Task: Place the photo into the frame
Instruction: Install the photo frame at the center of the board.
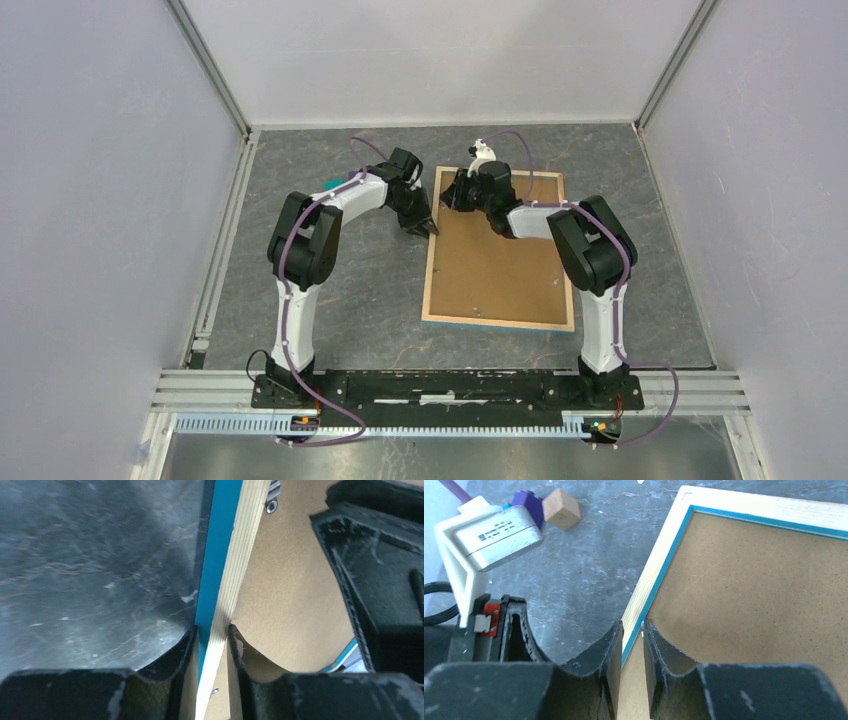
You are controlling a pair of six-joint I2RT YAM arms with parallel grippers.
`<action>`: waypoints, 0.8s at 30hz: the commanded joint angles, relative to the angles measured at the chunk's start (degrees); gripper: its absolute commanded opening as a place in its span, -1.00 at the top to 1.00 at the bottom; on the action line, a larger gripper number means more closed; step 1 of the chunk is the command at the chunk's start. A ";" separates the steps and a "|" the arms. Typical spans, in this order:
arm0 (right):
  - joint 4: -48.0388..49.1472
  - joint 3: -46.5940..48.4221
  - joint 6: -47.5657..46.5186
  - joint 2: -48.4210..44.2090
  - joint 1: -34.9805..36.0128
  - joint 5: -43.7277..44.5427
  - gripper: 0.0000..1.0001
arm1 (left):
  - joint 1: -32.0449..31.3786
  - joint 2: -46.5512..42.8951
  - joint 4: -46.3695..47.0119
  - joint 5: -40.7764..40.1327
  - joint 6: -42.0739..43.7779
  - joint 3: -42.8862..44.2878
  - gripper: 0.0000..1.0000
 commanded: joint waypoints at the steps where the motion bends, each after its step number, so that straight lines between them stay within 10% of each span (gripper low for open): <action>1: -5.57 3.00 -6.73 0.66 1.20 5.68 0.46 | -2.41 0.69 0.69 4.22 -5.77 -3.10 0.71; 24: -16.34 7.16 -15.27 3.68 3.60 12.01 0.85 | -2.09 0.71 -1.53 1.95 -4.14 -1.35 0.78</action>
